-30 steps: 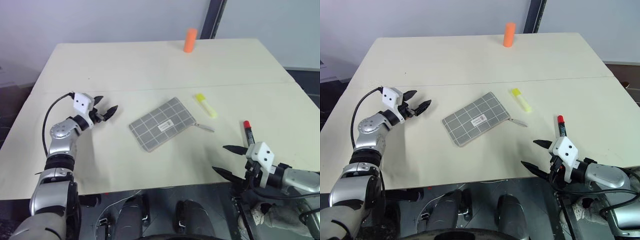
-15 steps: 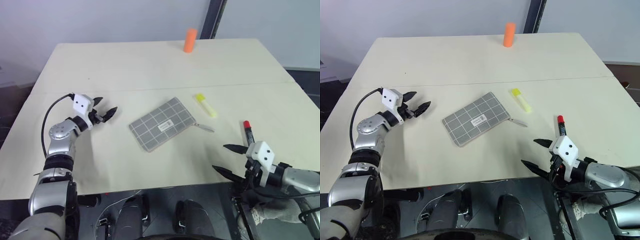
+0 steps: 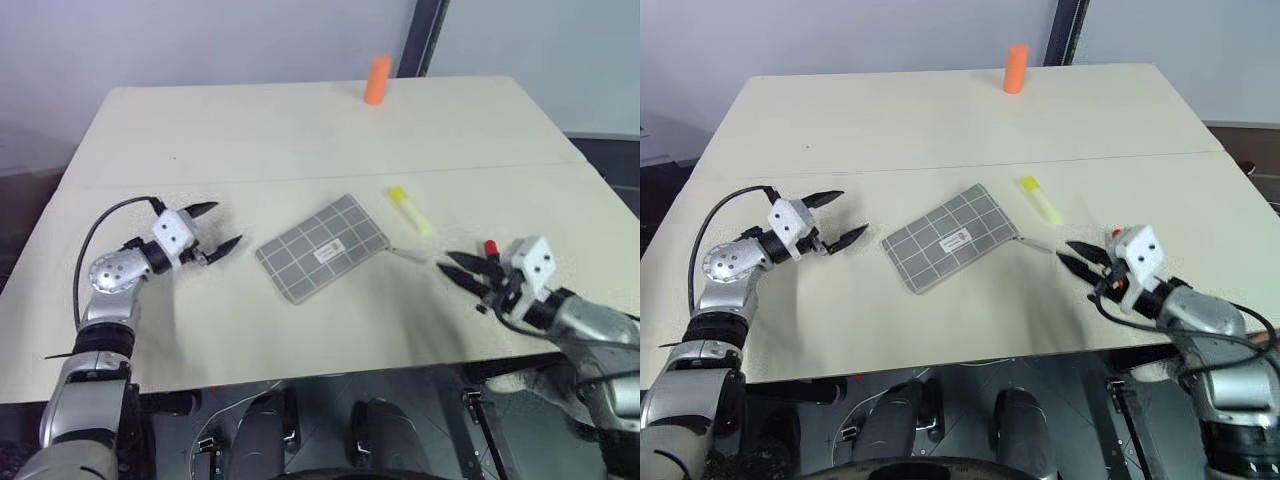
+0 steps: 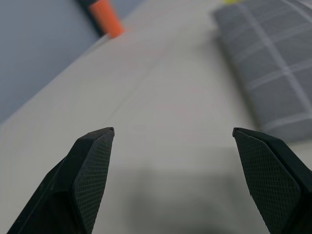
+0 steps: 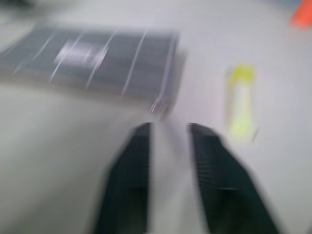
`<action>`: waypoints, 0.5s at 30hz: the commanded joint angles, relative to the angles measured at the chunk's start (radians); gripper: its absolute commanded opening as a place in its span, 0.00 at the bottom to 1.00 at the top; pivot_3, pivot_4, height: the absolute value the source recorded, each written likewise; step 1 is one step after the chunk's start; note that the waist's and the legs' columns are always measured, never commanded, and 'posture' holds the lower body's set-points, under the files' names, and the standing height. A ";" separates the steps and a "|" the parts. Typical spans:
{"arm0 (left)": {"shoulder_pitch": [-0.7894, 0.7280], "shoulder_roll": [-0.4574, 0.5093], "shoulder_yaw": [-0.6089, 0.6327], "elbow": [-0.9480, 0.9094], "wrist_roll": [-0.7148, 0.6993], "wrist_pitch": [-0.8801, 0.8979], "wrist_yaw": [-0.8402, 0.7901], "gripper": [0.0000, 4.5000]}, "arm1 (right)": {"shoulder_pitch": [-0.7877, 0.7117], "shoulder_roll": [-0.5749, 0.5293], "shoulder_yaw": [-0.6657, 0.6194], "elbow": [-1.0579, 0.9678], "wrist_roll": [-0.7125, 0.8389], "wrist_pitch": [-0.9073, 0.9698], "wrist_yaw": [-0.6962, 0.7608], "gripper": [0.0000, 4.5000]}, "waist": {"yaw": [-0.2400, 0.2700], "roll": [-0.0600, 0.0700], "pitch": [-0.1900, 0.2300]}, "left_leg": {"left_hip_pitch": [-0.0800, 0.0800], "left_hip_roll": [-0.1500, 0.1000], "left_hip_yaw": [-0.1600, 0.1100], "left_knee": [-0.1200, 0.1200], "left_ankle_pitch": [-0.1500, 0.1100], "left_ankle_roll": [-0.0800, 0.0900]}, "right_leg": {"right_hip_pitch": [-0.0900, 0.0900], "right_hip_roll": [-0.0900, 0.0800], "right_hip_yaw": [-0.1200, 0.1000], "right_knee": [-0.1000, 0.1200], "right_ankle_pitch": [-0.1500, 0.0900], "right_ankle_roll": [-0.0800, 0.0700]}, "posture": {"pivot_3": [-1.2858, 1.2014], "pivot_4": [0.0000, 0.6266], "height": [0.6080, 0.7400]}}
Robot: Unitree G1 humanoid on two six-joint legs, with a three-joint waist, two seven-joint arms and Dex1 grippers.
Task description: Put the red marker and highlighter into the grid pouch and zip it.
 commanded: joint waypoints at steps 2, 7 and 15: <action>0.011 0.001 -0.077 -0.067 0.021 -0.150 -0.049 0.91 | -0.209 0.152 0.183 0.199 -0.186 -0.087 -0.153 0.01 | -0.007 0.001 0.000 | -0.001 0.000 0.000 -0.001 0.001 -0.001 | -0.002 0.000 0.000 0.001 0.000 0.000 | 0.52 0.24 1.00; 0.055 0.012 -0.135 -0.083 0.037 -0.244 -0.064 0.91 | -0.328 0.204 0.259 0.428 -0.309 -0.159 -0.239 0.01 | -0.005 0.001 0.000 | -0.005 -0.004 0.004 0.000 0.003 -0.001 | -0.003 -0.002 -0.001 0.002 0.002 0.004 | 0.52 0.24 1.00; 0.095 0.035 -0.212 -0.151 0.062 -0.365 -0.049 0.91 | -0.356 0.204 0.299 0.570 -0.392 -0.184 -0.257 0.01 | -0.009 0.001 0.000 | -0.002 -0.003 0.008 0.000 0.002 0.000 | -0.002 -0.002 -0.001 0.003 0.004 0.008 | 0.52 0.24 1.00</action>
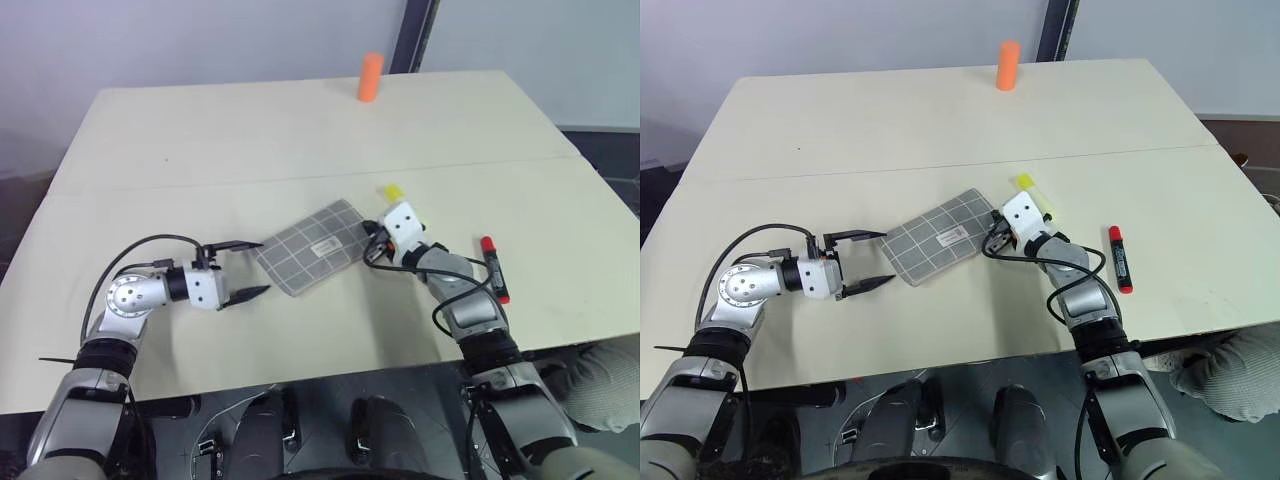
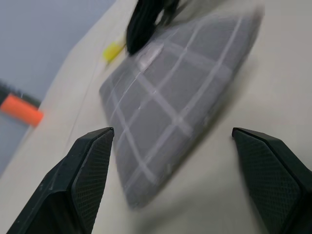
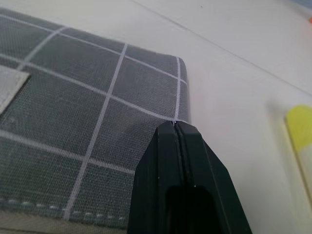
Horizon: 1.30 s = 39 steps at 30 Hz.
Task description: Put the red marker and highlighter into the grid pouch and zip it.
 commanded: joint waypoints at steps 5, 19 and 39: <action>0.021 0.005 -0.072 -0.056 0.078 -0.049 0.056 0.91 | 0.023 0.003 0.000 -0.013 -0.004 0.002 0.019 0.01 | 0.001 0.002 -0.001 | 0.002 0.001 -0.001 0.000 -0.003 0.002 | 0.000 0.000 0.000 0.000 0.000 0.000 | 0.52 0.24 1.00; -0.118 -0.077 -0.149 0.091 0.393 -0.028 0.376 0.49 | 0.053 -0.017 -0.031 -0.087 0.018 0.044 0.035 0.00 | 0.008 0.004 -0.003 | 0.006 0.000 -0.001 0.000 -0.004 0.003 | 0.004 -0.001 0.000 0.000 0.000 -0.001 | 0.52 0.24 1.00; -0.090 -0.093 -0.115 0.053 0.159 0.097 0.332 0.00 | 0.170 -0.101 -0.229 -0.486 0.301 0.272 0.142 0.99 | 0.008 0.013 -0.007 | 0.006 -0.001 -0.001 0.000 -0.005 0.005 | 0.005 -0.005 0.000 -0.001 -0.002 -0.003 | 0.52 0.24 1.00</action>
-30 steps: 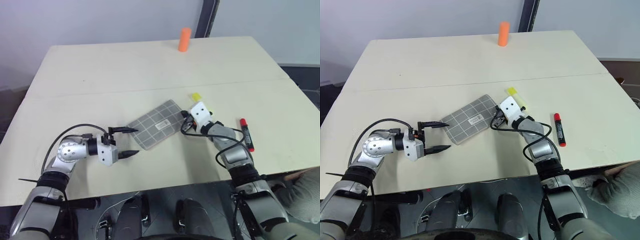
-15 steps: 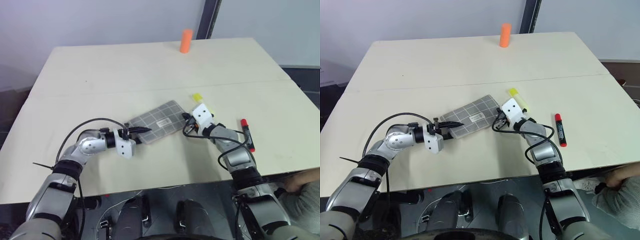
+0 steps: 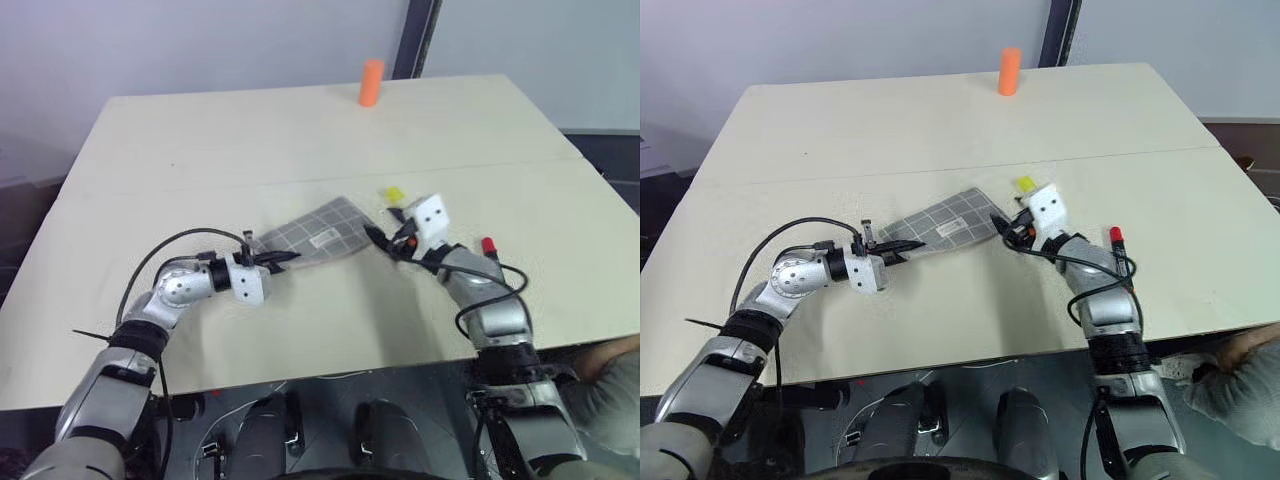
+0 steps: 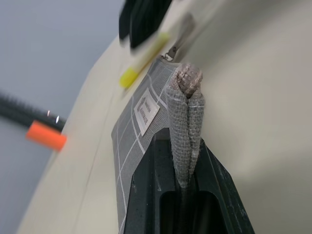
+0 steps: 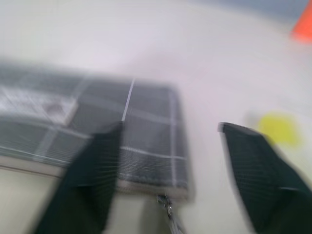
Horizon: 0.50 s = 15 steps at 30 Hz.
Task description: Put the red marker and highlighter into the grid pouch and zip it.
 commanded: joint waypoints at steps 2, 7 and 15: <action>0.014 0.009 0.005 -0.004 -0.015 0.013 -0.005 0.00 | 0.077 -0.086 0.000 -0.146 0.041 0.074 0.072 0.99 | -0.003 0.000 0.000 | 0.000 0.000 0.000 0.000 0.000 0.000 | 0.000 0.000 0.000 0.000 0.000 0.000 | 0.52 0.24 1.00; 0.008 0.011 0.007 -0.007 -0.018 0.002 0.003 0.00 | 0.079 -0.106 0.063 -0.104 -0.033 0.077 0.042 0.99 | -0.006 0.000 0.000 | 0.000 0.000 0.000 -0.001 0.000 0.000 | -0.001 0.000 0.000 -0.001 0.000 0.000 | 0.52 0.24 1.00; 0.010 0.015 0.005 -0.009 -0.017 0.002 0.003 0.00 | -0.039 -0.037 0.115 0.098 -0.123 0.089 -0.061 0.99 | -0.006 0.000 0.000 | -0.002 0.000 0.001 -0.001 0.000 0.000 | -0.004 0.000 -0.001 -0.001 0.000 0.000 | 0.52 0.24 1.00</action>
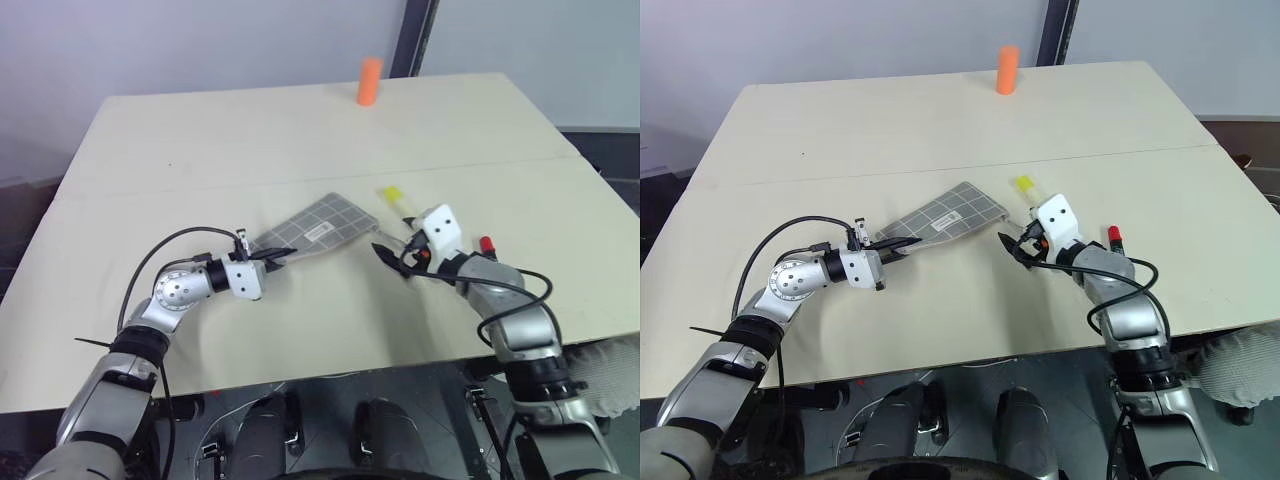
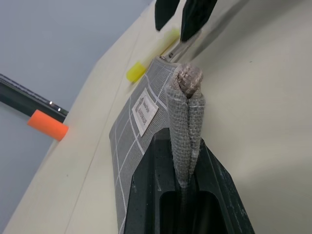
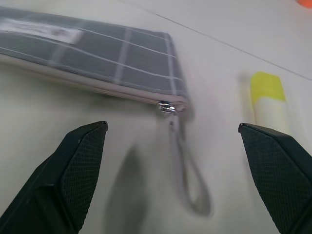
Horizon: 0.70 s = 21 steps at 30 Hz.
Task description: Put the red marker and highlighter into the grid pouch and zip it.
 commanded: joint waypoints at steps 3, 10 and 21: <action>0.009 0.018 -0.002 -0.004 0.034 -0.009 0.013 0.00 | -0.045 0.020 -0.009 0.071 0.011 0.099 -0.005 0.81 | 0.001 0.000 0.000 | 0.000 0.000 0.000 0.000 0.000 0.000 | 0.000 0.000 0.000 0.000 0.000 0.000 | 0.52 0.24 1.00; 0.025 0.021 -0.001 -0.009 0.047 -0.009 0.038 0.00 | 0.005 0.026 0.015 -0.120 0.149 0.177 0.130 0.01 | 0.000 0.000 0.000 | 0.000 0.000 0.000 0.000 0.000 0.000 | 0.000 0.000 -0.001 0.000 0.000 0.000 | 0.52 0.24 1.00; 0.020 -0.021 -0.033 -0.022 0.131 0.003 0.103 0.00 | -0.026 0.097 0.262 -0.192 0.004 0.114 0.132 0.01 | 0.005 0.000 0.000 | 0.000 0.000 0.000 -0.001 0.000 0.000 | 0.000 -0.002 -0.001 0.000 0.000 0.000 | 0.52 0.24 1.00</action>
